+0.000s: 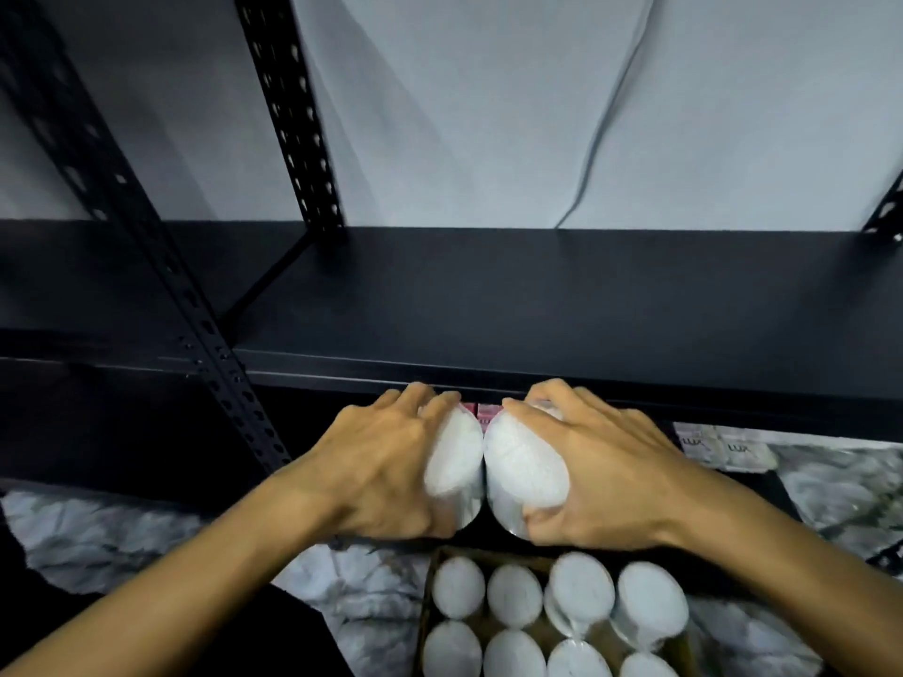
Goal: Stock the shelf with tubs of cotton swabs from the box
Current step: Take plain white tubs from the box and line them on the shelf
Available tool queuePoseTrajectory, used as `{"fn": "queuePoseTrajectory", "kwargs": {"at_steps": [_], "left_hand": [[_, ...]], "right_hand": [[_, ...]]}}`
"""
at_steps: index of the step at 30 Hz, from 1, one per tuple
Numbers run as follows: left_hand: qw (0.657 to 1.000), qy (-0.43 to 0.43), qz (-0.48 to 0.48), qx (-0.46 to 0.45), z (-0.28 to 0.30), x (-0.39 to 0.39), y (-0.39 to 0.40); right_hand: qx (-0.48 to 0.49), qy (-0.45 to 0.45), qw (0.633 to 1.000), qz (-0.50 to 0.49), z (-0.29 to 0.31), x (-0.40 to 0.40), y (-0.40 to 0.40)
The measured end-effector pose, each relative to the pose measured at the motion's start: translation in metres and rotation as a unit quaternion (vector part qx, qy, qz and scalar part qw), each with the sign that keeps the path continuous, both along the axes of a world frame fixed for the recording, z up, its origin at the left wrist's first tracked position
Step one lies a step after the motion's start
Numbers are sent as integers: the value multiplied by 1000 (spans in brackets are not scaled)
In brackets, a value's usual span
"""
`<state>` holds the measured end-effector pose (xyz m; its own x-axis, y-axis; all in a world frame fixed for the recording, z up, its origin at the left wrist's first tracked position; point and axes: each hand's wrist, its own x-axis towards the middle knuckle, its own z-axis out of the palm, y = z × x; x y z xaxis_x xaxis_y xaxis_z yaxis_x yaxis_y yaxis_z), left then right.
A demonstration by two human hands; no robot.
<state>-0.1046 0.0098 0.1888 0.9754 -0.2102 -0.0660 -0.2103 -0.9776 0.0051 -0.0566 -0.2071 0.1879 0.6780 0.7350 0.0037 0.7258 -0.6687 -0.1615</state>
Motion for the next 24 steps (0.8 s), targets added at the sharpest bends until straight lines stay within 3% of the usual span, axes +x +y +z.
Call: {"fn": "queuePoseTrajectory", "kwargs": {"at_steps": [13,24], "left_hand": [[998,-42,39,16,108,32,31],[992,0,121,-31,95,97,62]], "right_hand": [[32,-39,998,-28,93,35,38],[27,1,996,-84,94,95,81]]}}
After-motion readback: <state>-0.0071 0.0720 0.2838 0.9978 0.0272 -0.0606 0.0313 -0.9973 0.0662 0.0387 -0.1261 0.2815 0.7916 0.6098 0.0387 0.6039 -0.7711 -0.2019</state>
